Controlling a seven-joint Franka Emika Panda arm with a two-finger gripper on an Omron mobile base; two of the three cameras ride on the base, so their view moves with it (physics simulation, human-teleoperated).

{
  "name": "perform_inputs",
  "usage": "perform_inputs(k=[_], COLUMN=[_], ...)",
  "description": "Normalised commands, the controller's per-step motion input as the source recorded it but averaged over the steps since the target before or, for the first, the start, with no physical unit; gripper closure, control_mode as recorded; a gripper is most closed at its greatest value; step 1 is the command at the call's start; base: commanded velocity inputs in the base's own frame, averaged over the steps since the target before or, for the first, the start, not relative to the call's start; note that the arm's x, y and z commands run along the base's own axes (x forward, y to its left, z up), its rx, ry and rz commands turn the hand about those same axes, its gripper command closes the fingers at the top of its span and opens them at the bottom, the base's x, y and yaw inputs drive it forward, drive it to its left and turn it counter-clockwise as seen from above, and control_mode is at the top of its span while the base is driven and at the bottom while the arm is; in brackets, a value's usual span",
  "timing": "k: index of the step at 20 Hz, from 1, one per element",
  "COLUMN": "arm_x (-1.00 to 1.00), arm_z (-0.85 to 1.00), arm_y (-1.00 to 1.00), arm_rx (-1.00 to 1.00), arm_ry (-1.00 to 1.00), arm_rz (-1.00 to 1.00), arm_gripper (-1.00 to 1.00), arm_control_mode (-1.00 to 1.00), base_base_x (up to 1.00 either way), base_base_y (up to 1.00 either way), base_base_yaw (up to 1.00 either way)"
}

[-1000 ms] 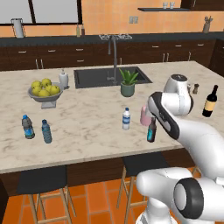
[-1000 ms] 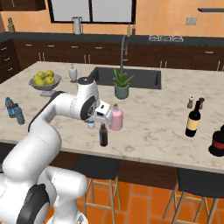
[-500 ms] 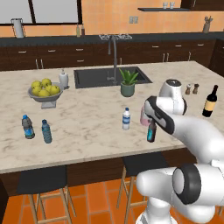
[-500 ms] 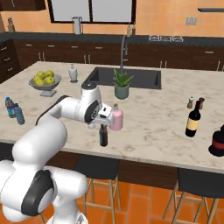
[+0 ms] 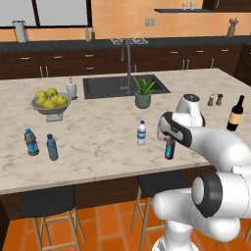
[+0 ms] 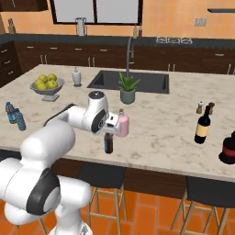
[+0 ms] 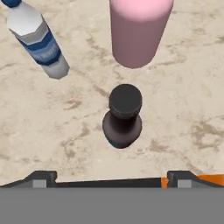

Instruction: Move the plastic bottles in the middle to the plastics group, and the glass bottles in the middle to the glass group.

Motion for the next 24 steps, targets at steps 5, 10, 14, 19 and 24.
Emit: perform_inputs(k=[5, 10, 14, 19, 24], arm_x=[0.15, 0.1, 0.0, 0.17, 0.24], arm_z=[-0.22, -0.18, -0.12, -0.17, -0.14], arm_y=[-0.02, -0.07, -0.03, 0.0, -0.02], arm_rx=[0.0, 0.0, 0.0, 0.0, 0.0], arm_ry=[0.0, 0.01, 0.05, 0.0, 0.0], arm_rz=[0.03, 0.02, 0.0, 0.0, 0.0], arm_gripper=[-1.0, -1.0, -1.0, -1.0, -1.0], arm_control_mode=[-1.0, -1.0, -1.0, -1.0, -1.0], base_base_x=[0.0, 0.0, 0.0, 0.0, 0.0], base_base_y=[0.0, 0.0, 0.0, 0.0, 0.0], base_base_yaw=[0.0, 0.0, 0.0, 0.0, 0.0])
